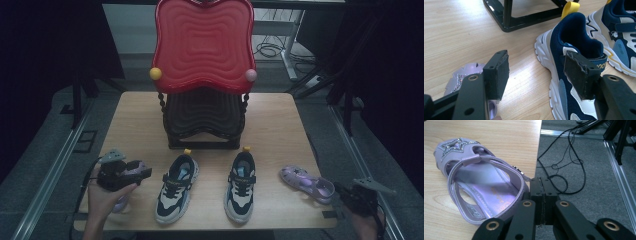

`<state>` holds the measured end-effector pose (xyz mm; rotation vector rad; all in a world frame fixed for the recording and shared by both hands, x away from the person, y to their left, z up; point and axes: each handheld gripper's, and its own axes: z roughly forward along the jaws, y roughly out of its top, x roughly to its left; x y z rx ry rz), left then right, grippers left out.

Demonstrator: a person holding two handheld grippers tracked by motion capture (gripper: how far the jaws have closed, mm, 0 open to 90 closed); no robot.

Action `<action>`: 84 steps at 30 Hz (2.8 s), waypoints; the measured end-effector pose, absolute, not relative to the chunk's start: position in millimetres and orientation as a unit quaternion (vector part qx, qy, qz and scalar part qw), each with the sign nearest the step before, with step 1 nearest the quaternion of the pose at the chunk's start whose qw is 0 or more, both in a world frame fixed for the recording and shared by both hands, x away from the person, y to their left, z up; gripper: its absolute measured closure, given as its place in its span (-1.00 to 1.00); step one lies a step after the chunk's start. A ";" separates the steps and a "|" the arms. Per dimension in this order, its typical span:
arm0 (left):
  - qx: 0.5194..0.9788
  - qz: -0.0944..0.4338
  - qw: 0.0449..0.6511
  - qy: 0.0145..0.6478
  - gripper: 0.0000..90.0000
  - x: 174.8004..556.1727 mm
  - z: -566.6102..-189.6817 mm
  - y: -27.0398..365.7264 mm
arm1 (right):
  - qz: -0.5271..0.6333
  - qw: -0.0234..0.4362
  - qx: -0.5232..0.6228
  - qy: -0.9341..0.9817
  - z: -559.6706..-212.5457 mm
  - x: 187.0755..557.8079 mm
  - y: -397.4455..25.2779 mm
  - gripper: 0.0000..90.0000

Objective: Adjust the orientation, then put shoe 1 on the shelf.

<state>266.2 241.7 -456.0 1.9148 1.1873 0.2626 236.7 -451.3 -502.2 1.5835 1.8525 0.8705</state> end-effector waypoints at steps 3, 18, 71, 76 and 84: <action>0.765 0.103 0.424 0.474 -0.19 266.3 -456.2 241.1 | 0.313 0.274 0.590 0.692 -500.5 236.8 -446.8 0.99; 0.766 0.100 0.424 0.473 -0.19 268.2 -456.5 241.1 | 0.313 0.254 0.580 0.708 -496.6 232.1 -425.7 0.99; 0.749 0.129 0.423 0.494 -0.19 238.9 -437.0 272.9 | 0.383 0.222 0.468 0.765 -471.0 230.2 -364.9 0.49; 0.756 0.127 0.408 0.496 -0.17 236.3 -437.9 282.8 | 0.378 0.217 0.474 0.765 -474.4 231.2 -365.1 0.46; 0.766 0.120 0.378 0.505 -0.14 233.2 -444.6 288.2 | 0.374 0.216 0.476 0.767 -477.9 232.9 -363.2 0.44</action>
